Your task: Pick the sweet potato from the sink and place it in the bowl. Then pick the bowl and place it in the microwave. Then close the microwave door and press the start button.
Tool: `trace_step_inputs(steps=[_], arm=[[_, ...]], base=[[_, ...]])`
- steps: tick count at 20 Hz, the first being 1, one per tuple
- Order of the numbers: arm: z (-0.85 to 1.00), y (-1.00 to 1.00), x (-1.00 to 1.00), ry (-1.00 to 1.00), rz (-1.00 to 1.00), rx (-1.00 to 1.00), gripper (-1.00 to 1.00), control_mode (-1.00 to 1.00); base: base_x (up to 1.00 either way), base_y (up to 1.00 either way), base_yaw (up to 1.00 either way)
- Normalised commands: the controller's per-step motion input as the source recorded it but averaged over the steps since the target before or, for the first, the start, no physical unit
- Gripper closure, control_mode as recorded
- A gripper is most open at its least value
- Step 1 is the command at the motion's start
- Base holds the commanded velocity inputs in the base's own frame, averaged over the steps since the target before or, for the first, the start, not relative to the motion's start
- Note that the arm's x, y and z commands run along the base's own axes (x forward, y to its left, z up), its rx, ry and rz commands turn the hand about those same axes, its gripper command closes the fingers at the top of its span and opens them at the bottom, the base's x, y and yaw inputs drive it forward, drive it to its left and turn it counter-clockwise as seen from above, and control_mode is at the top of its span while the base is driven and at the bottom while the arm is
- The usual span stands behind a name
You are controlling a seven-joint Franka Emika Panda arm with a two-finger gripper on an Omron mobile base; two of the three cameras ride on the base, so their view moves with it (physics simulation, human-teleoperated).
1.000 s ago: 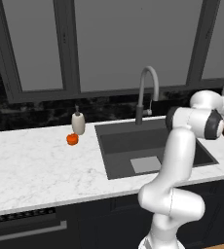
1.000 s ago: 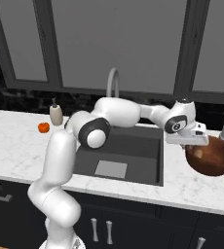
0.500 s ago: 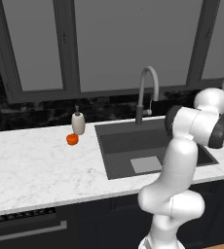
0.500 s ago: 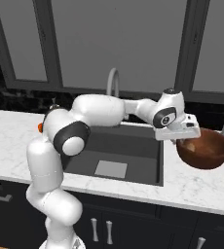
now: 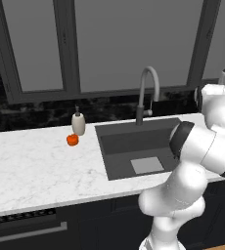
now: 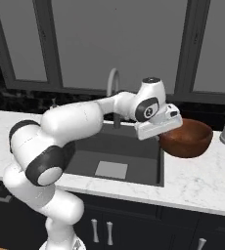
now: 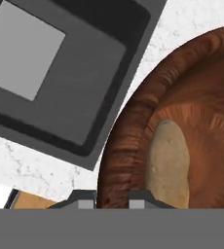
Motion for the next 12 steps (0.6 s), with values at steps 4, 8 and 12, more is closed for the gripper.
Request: trace_step_inputs(steps=[4,8,12], arm=[[0.56,0.83,-0.29,0.18,0.51,0.09,1.0,-1.0],[0.52,0.95,-0.26,0.1,0.5,0.06,1.0,-1.0],[0.36,1.0,-0.08,0.0,0.43,0.09,1.0,-1.0]], base=[[0.0,0.0,0.0],[0.0,0.0,0.0],[0.0,0.0,0.0]])
